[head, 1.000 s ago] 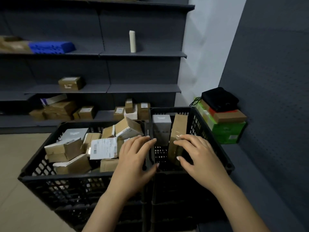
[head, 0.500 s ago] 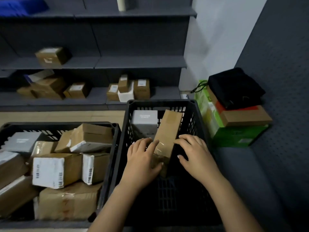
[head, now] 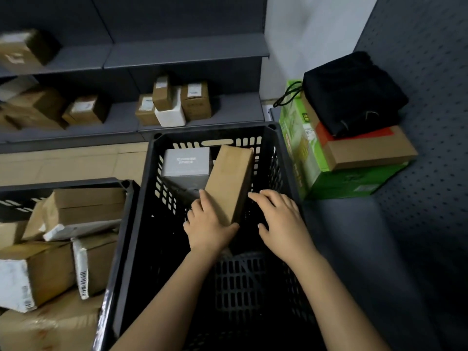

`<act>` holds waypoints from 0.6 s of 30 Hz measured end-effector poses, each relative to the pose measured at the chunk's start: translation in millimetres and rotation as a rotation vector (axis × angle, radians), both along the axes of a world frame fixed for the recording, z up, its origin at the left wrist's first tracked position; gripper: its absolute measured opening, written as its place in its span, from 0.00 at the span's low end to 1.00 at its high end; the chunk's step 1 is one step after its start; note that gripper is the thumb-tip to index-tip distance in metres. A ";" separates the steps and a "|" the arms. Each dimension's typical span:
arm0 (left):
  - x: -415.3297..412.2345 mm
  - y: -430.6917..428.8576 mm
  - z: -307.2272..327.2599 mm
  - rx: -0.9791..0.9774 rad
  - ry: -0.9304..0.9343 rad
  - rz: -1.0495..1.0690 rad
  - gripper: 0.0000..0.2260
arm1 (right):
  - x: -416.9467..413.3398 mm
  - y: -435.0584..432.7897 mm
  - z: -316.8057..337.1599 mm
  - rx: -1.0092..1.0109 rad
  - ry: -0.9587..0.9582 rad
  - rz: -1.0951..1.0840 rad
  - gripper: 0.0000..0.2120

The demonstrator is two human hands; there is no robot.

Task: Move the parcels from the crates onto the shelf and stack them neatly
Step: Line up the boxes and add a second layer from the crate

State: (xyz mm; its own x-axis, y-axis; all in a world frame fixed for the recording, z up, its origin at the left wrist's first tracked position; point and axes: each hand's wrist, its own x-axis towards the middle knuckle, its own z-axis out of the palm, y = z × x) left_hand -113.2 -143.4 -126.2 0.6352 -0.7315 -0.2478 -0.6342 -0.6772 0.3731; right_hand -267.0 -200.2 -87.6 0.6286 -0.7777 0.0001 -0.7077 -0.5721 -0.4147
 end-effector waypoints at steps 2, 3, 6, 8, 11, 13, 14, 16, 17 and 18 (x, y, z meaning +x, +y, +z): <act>0.4 7.8 3.2 -0.024 -0.023 -0.024 0.52 | 4.5 -4.3 5.0 -0.001 0.020 0.027 0.36; 0.3 13.9 6.9 -0.044 -0.053 -0.058 0.52 | 6.9 -5.7 8.7 -0.015 0.030 0.045 0.37; 0.8 33.1 25.5 -0.122 -0.138 -0.179 0.52 | 13.5 -6.6 24.4 -0.077 0.016 0.090 0.41; 2.6 43.6 41.9 -0.178 -0.172 -0.243 0.51 | 18.1 -1.4 38.0 -0.111 -0.007 0.110 0.42; 11.5 55.8 73.0 -0.279 -0.224 -0.353 0.51 | 25.3 11.7 61.9 -0.196 -0.018 0.152 0.43; 19.4 63.4 93.1 -0.319 -0.268 -0.474 0.51 | 27.1 20.9 80.2 -0.261 0.005 0.185 0.44; 23.5 67.1 102.5 -0.342 -0.293 -0.537 0.51 | 25.8 25.2 89.1 -0.287 0.033 0.198 0.44; 31.3 75.1 119.4 -0.372 -0.353 -0.645 0.51 | 19.6 35.5 107.6 -0.344 0.101 0.199 0.47; 35.0 79.4 126.1 -0.382 -0.383 -0.691 0.52 | 15.2 41.8 116.6 -0.371 0.135 0.187 0.48; 38.5 84.2 132.7 -0.396 -0.416 -0.740 0.53 | 10.8 49.1 125.1 -0.392 0.164 0.169 0.49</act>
